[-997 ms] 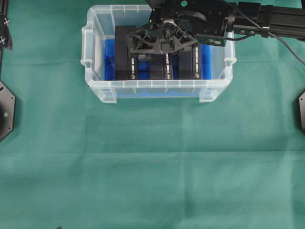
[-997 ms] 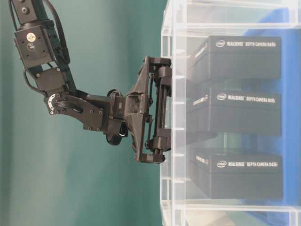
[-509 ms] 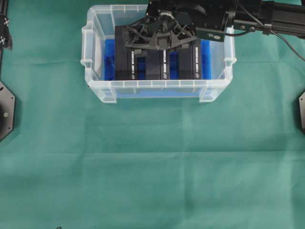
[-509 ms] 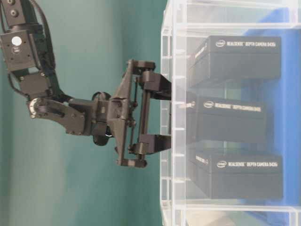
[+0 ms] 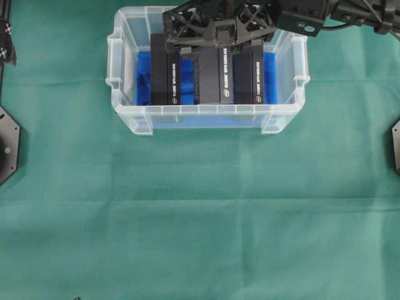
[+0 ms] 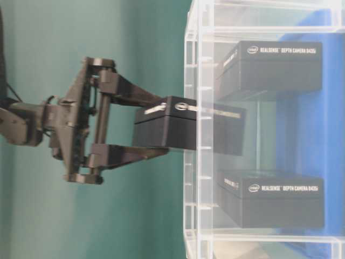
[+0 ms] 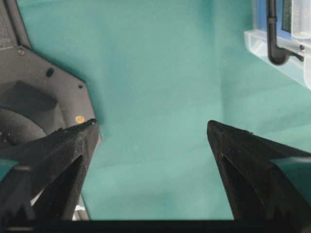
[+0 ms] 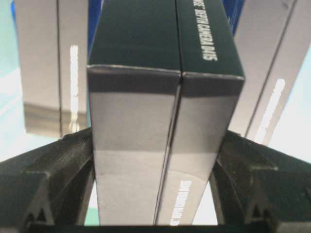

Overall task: Take out the box from the case.
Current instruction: 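Lift the middle box up out of the bin with the right gripper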

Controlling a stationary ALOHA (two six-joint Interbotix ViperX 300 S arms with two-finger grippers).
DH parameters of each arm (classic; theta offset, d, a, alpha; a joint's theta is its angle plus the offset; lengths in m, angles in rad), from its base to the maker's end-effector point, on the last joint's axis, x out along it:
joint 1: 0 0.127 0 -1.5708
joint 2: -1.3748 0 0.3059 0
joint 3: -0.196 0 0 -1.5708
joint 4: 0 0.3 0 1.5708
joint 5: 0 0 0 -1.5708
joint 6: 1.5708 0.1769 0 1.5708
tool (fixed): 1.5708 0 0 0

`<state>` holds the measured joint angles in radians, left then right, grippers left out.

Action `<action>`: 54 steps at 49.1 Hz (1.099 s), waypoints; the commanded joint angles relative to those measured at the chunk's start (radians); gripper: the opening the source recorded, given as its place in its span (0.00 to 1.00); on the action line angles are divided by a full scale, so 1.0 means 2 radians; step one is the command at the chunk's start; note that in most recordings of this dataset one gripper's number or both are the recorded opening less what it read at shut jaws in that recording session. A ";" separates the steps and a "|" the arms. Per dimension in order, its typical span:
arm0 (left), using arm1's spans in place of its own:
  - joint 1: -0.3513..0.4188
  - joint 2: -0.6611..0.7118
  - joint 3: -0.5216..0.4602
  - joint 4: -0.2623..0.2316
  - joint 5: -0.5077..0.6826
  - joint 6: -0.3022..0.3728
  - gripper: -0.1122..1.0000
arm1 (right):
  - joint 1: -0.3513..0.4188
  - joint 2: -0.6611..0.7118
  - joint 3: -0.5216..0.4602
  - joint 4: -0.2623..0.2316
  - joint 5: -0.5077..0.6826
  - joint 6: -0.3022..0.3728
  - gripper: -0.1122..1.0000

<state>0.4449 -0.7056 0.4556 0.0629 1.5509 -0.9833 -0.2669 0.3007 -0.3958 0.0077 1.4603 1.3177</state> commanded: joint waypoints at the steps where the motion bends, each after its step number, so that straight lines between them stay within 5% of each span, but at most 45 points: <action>1: 0.000 0.000 -0.005 0.000 -0.001 0.000 0.99 | 0.004 -0.028 -0.025 -0.001 0.011 0.000 0.71; 54: -0.005 0.000 -0.005 0.000 -0.001 -0.004 0.99 | 0.014 -0.028 -0.139 -0.018 0.113 0.012 0.71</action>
<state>0.4372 -0.7072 0.4556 0.0629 1.5509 -0.9910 -0.2424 0.3007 -0.6427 -0.0245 1.6874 1.3407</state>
